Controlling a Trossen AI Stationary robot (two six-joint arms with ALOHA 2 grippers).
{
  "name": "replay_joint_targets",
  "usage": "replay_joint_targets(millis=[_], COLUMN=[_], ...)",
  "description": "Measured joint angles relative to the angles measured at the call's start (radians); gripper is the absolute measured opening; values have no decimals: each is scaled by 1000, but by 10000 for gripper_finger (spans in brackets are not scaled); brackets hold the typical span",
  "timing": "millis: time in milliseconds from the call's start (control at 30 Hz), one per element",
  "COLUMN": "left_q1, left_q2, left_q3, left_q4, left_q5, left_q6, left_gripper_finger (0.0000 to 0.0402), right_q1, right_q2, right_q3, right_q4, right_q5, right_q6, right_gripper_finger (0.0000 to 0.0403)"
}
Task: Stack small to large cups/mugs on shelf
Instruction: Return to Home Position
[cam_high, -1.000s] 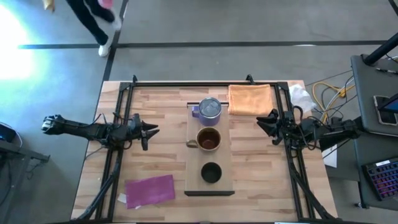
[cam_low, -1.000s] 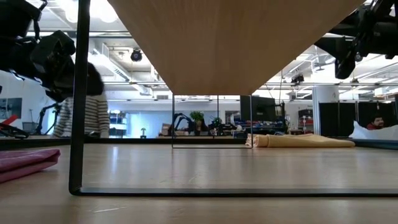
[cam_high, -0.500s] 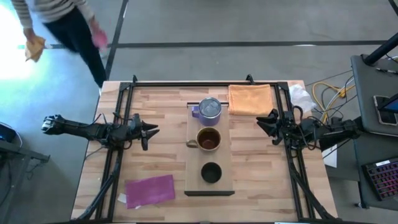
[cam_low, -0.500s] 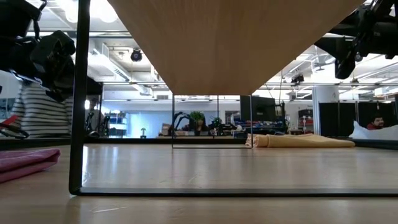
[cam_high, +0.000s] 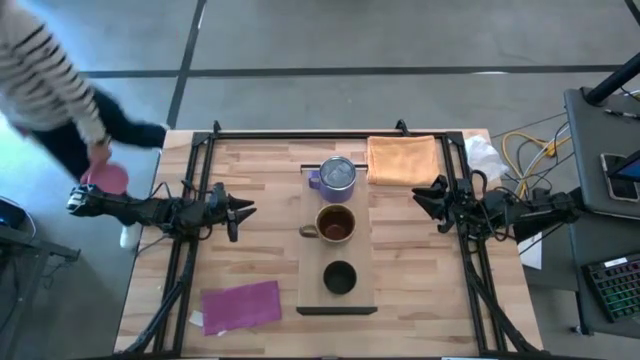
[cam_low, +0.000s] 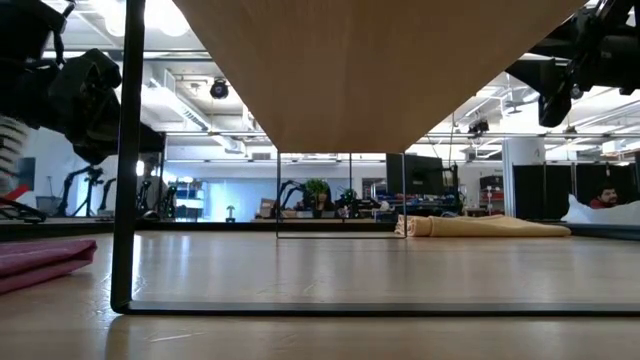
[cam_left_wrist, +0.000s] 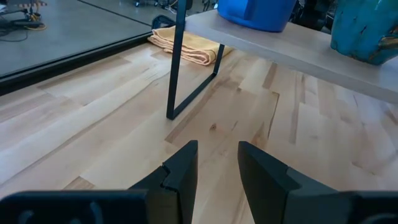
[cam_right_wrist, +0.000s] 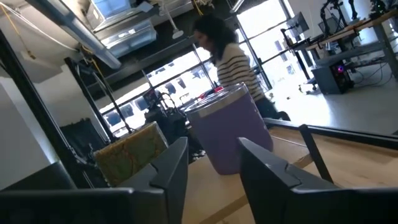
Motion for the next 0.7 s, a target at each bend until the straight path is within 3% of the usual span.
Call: replay_joint_targets(millis=[700], left_q1=[0], left_q2=[2], left_q3=[0], left_q4=[0], left_q5=[0], left_q6=[0], left_gripper_finger=[101], right_q1=[0], right_q2=[0], right_q3=[0], right_q4=[0], right_q5=[0], right_q6=[0], right_gripper_finger=[133])
